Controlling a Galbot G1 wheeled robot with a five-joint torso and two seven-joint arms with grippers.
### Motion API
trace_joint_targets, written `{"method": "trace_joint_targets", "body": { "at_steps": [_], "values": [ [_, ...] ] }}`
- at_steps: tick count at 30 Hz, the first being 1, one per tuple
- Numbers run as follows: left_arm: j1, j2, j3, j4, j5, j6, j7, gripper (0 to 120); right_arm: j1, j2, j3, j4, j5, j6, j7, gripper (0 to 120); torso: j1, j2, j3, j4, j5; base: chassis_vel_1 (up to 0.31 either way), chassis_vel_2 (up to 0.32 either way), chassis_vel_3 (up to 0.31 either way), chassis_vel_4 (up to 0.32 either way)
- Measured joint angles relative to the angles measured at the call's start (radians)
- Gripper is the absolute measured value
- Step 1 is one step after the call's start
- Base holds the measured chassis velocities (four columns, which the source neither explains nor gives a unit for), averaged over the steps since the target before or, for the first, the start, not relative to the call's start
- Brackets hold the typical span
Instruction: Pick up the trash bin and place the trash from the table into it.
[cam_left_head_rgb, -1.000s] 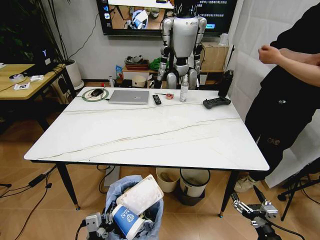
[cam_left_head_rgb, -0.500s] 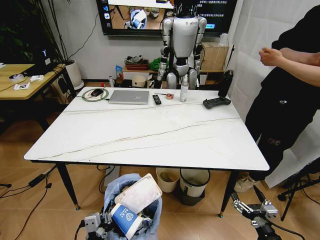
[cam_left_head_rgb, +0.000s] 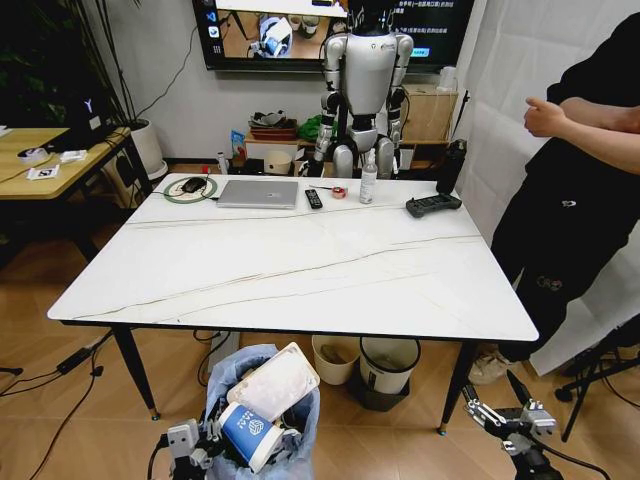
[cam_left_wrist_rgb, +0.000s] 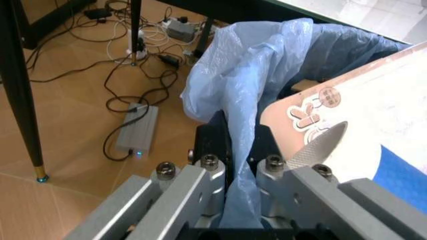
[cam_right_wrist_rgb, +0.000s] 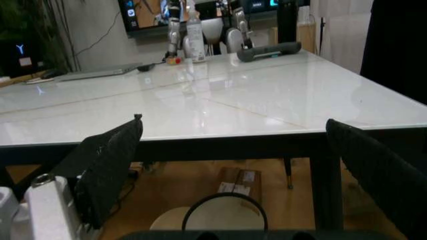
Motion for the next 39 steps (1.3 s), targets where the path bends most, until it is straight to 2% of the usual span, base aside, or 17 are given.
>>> {"method": "trace_joint_targets", "body": {
  "at_steps": [21,39],
  "values": [
    [-0.006,-0.019,-0.014,0.024,0.018,0.01,0.015,0,0.0,0.0,0.0,0.0,0.0,0.0,0.0,100,-0.057,-0.126,-0.069,-0.0001,0.0001,0.0,0.0,0.0,0.0],
    [-0.021,-0.045,-0.027,0.087,0.025,-0.005,0.027,0,0.0,0.0,0.0,0.0,0.0,0.0,0.0,100,-0.102,-0.225,-0.123,0.0,0.0,0.0,0.0,0.0,0.0]
  ]
}}
